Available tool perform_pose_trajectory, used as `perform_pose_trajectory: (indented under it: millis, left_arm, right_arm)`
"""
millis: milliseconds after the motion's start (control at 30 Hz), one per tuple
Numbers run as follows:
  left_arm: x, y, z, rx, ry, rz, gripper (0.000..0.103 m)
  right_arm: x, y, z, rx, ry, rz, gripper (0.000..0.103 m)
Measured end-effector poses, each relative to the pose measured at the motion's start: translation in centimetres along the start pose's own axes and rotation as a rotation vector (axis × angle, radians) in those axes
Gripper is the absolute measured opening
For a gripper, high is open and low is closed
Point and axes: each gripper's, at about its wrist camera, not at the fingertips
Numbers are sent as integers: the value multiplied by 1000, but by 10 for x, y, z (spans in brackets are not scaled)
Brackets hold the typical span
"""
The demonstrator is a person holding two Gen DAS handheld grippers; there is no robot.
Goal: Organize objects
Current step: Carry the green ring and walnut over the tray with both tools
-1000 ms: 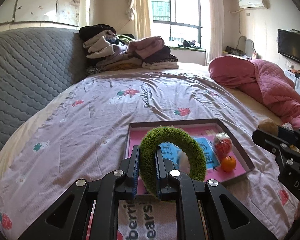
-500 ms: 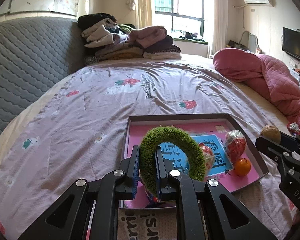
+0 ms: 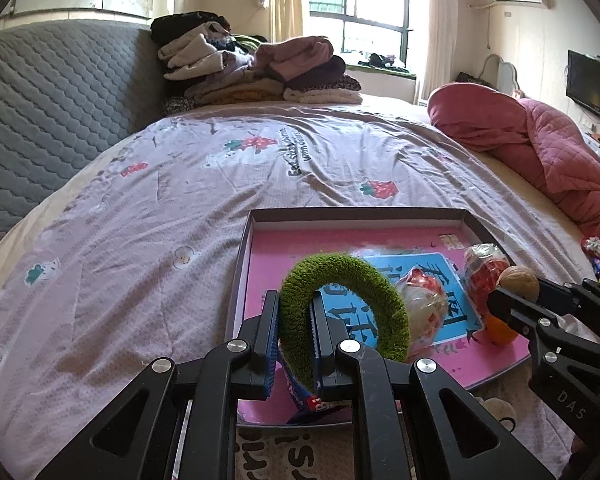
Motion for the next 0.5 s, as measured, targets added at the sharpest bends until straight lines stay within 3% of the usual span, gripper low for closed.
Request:
perform_pose_trajectory:
  millis: [500]
  left_arm:
    - [8, 4, 4, -1, -8, 10, 13]
  right_arm:
    - [13, 8, -1, -8, -6, 33, 32]
Point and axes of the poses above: each gripper's, at about its wrist camera, not at the fingertips, and x roughly the way its jaws point, z to its left, y to its underside, and after that the axes turned 6 degrees about -x, right-handed
